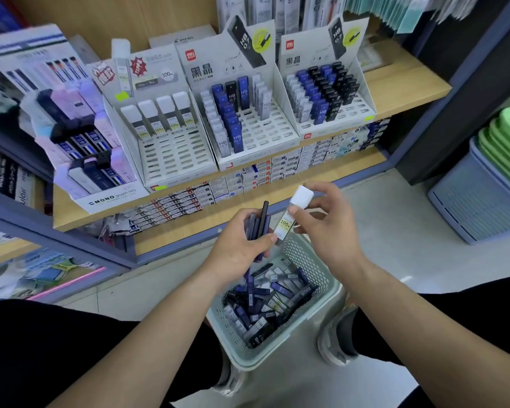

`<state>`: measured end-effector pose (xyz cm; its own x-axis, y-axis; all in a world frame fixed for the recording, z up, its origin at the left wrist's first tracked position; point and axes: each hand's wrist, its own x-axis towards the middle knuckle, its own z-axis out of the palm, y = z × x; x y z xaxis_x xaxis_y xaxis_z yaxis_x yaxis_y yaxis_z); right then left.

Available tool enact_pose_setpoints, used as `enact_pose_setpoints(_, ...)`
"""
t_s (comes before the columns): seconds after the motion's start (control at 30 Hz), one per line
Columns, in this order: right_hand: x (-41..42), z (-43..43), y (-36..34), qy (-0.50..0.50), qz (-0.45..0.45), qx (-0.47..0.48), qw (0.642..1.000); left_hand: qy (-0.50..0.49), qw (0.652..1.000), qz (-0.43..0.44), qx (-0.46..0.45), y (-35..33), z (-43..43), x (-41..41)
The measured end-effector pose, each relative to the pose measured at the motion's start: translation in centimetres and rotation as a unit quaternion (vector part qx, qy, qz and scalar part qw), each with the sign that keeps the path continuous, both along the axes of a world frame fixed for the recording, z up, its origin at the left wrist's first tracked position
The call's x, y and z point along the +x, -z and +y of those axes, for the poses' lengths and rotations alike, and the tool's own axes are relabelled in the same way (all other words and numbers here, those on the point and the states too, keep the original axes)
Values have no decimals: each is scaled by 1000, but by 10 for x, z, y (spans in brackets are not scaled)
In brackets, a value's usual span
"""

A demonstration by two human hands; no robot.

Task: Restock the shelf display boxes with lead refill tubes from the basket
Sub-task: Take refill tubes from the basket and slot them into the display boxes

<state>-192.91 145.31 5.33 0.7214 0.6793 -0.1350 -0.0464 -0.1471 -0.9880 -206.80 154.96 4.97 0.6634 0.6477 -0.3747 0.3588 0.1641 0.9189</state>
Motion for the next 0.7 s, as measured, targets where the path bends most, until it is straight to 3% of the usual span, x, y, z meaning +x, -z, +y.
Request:
enact_pose_setpoints(0.33,4,101,-94,-112,-190,57,974,-52,987,19,148,-81,88,-48)
enact_pose_setpoints(0.7,-24,246,-93,-218,-350,38,910,-172,978,-33,117,-75,138,-104)
